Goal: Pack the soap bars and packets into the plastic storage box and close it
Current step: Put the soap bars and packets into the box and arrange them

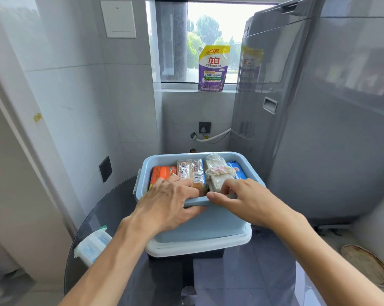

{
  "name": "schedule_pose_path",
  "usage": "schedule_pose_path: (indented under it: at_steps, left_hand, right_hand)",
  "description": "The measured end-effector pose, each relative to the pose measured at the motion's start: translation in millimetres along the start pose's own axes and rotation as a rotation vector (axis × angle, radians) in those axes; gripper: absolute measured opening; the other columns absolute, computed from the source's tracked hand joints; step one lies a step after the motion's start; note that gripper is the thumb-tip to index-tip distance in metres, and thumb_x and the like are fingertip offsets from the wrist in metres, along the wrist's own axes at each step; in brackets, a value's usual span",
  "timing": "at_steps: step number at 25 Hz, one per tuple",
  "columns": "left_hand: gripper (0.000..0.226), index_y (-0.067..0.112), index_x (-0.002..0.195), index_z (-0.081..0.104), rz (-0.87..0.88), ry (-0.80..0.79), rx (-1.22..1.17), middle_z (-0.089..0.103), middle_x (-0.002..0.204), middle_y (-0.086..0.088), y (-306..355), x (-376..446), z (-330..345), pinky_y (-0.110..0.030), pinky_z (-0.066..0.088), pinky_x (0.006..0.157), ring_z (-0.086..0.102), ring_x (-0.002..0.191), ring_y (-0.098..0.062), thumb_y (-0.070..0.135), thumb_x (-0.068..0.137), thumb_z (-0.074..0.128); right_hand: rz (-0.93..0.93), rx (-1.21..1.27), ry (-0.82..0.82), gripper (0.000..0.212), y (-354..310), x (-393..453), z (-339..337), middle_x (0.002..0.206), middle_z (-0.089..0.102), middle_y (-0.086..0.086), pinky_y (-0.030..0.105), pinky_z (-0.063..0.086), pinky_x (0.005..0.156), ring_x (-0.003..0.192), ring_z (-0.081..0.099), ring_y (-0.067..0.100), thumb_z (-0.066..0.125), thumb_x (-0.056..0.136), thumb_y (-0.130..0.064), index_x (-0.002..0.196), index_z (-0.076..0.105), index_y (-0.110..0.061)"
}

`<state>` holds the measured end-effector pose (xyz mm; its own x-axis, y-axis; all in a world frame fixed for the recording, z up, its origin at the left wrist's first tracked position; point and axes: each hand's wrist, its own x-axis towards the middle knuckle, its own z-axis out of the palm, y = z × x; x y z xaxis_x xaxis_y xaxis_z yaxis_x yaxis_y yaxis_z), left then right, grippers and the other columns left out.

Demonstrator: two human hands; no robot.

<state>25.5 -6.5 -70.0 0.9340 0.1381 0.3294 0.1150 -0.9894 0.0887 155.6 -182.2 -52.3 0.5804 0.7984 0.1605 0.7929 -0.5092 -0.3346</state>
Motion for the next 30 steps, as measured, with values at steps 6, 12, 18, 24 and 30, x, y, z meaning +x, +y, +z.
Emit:
schedule_pose_path:
  at_steps: [6, 12, 18, 24, 30]
  left_hand:
    - [0.034, 0.036, 0.073, 0.042, 0.027, 0.029, 0.009, 0.052, 0.088, 0.016, 0.2, -1.3, 1.5, -0.033, 0.033, 0.074, 0.043, 0.082, -0.013, 0.067, 0.087, 0.039]
    - [0.03, 0.038, 0.078, 0.046, 0.017, 0.05, 0.028, 0.055, 0.092, 0.015, -2.0, -0.3, 4.9, -0.036, 0.04, 0.082, 0.042, 0.083, -0.012, 0.066, 0.088, 0.045]
    - [0.018, 0.033, 0.087, 0.07, -0.111, 0.316, -0.569, 0.068, 0.09, 0.02, -18.8, -35.1, -21.5, -0.019, 0.043, 0.078, 0.059, 0.089, -0.004, 0.047, 0.085, 0.06]
    - [0.067, 0.024, 0.133, 0.049, -1.037, -0.328, 0.031, 0.056, 0.134, -0.005, -91.4, -98.1, -2.6, -0.039, 0.04, 0.087, 0.052, 0.121, -0.032, 0.068, 0.082, 0.048]
    - [0.091, 0.027, 0.143, 0.034, -1.118, -0.427, -0.171, 0.041, 0.138, -0.008, -94.4, -109.3, 39.3, -0.037, 0.048, 0.087, 0.048, 0.119, -0.031, 0.065, 0.064, 0.058]
  right_hand:
    - [0.047, -0.24, -0.192, 0.073, -4.8, 9.8, -9.4, 0.065, 0.052, -0.01, 0.031, 0.033, 0.052, 0.061, 0.049, 0.01, 0.036, 0.063, -0.095, 0.064, 0.046, -0.023]
    - [0.134, -0.281, -0.464, 0.076, -8.6, 30.7, -12.5, 0.075, 0.059, -0.009, 0.03, 0.037, 0.054, 0.066, 0.055, 0.009, 0.059, 0.038, -0.094, 0.075, 0.053, -0.027]
    - [-0.14, -0.338, 0.283, 0.044, 8.3, -1.8, 25.2, 0.064, 0.058, -0.004, 0.033, 0.035, 0.058, 0.067, 0.061, 0.026, 0.079, 0.067, -0.055, 0.069, 0.052, -0.02]
    - [-0.338, -0.127, 0.695, 0.03, 7.3, -8.6, 58.7, 0.09, 0.06, 0.001, 0.042, 0.042, 0.075, 0.084, 0.051, 0.029, 0.07, 0.076, -0.037, 0.094, 0.061, -0.014]
    - [-0.328, -0.17, 0.649, 0.032, 2.6, -15.0, 60.3, 0.089, 0.063, 0.001, 0.041, 0.04, 0.076, 0.083, 0.056, 0.029, 0.062, 0.083, -0.044, 0.094, 0.064, -0.014]
